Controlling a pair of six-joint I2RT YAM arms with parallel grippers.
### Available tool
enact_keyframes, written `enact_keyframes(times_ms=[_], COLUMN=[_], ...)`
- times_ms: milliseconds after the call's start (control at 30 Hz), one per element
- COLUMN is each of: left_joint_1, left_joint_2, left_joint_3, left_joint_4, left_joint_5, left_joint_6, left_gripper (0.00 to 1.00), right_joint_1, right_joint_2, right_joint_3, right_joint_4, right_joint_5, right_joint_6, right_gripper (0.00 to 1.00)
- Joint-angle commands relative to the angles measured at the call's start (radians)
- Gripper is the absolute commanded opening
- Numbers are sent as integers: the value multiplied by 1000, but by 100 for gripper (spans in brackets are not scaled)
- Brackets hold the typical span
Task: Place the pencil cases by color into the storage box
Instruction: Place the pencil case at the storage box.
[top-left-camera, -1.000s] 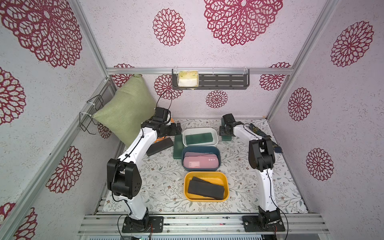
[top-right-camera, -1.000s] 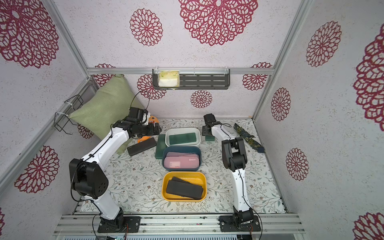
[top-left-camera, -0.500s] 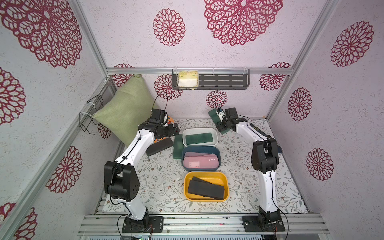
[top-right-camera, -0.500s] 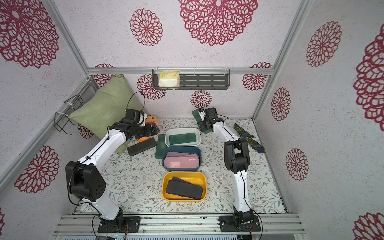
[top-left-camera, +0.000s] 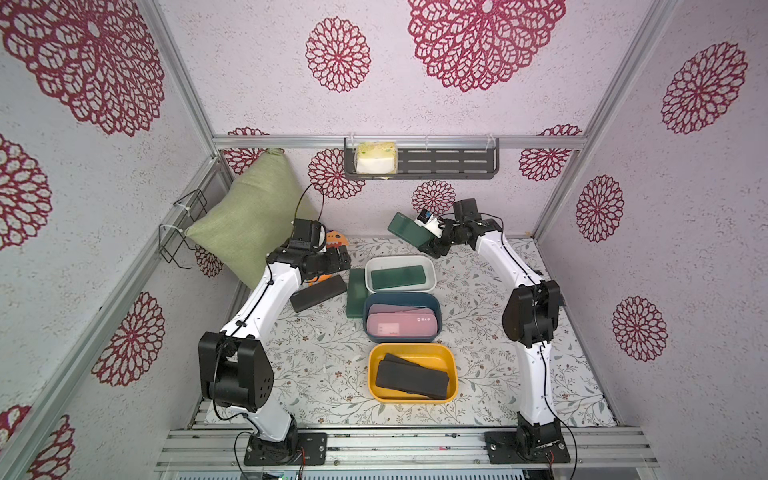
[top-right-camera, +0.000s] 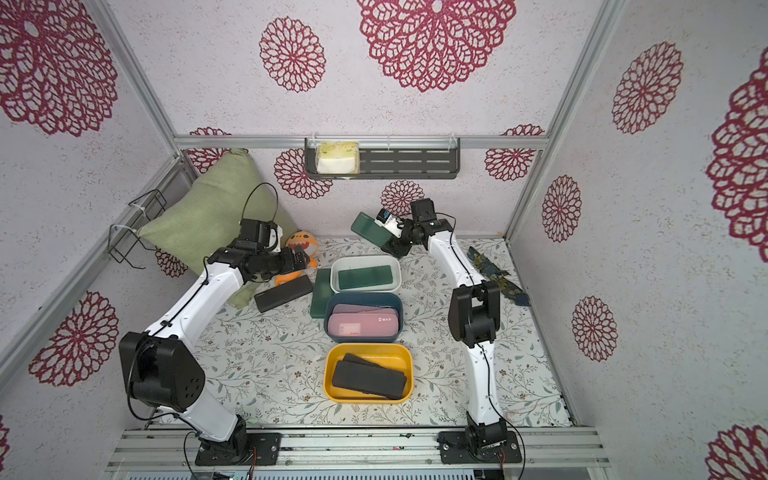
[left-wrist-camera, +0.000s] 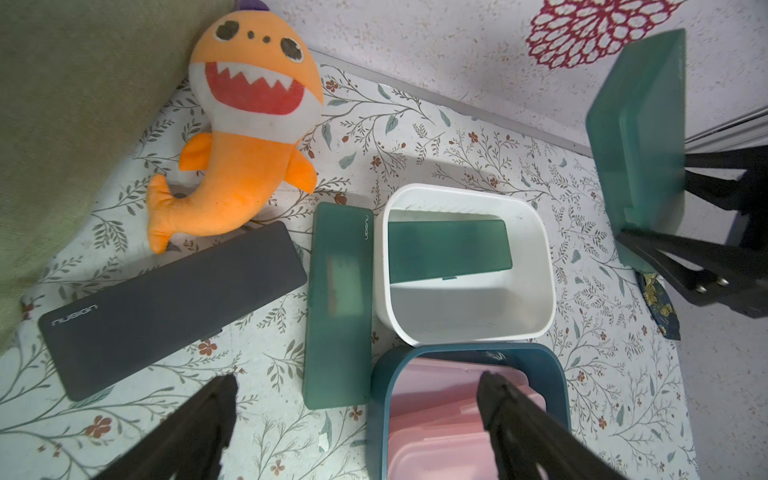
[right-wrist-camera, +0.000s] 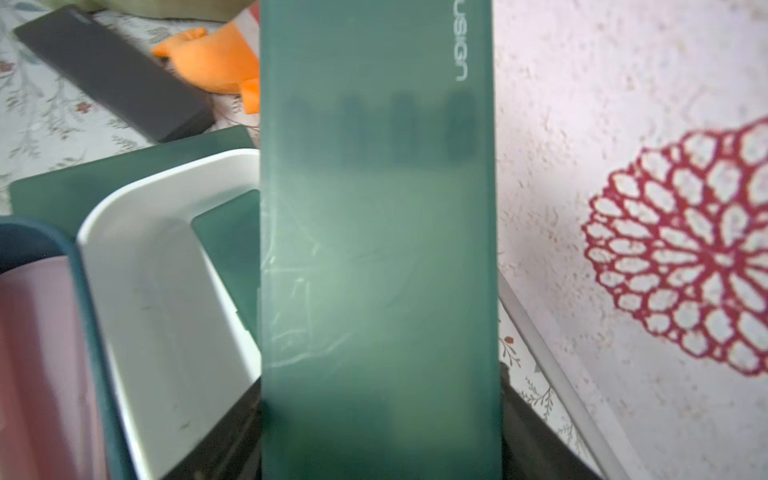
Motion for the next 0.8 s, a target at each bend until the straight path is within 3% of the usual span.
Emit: enact_keyframes(times_ms=[0,767], left_joint_1=[15,47], left_joint_2=[-35,-86], left_joint_3=[-14,-53], left_joint_4=[24,28], left_joint_5=[-20,-28], left_joint_6=[-16,-18], left_gripper=[97,97], right_joint_1=[24,120], right_joint_2=[27,143], right_joint_3=[64,53], right_joint_4=[-159,-180], right_joint_5=[-85,50], right_joint_6=[-173,-253], right_gripper=[55,54])
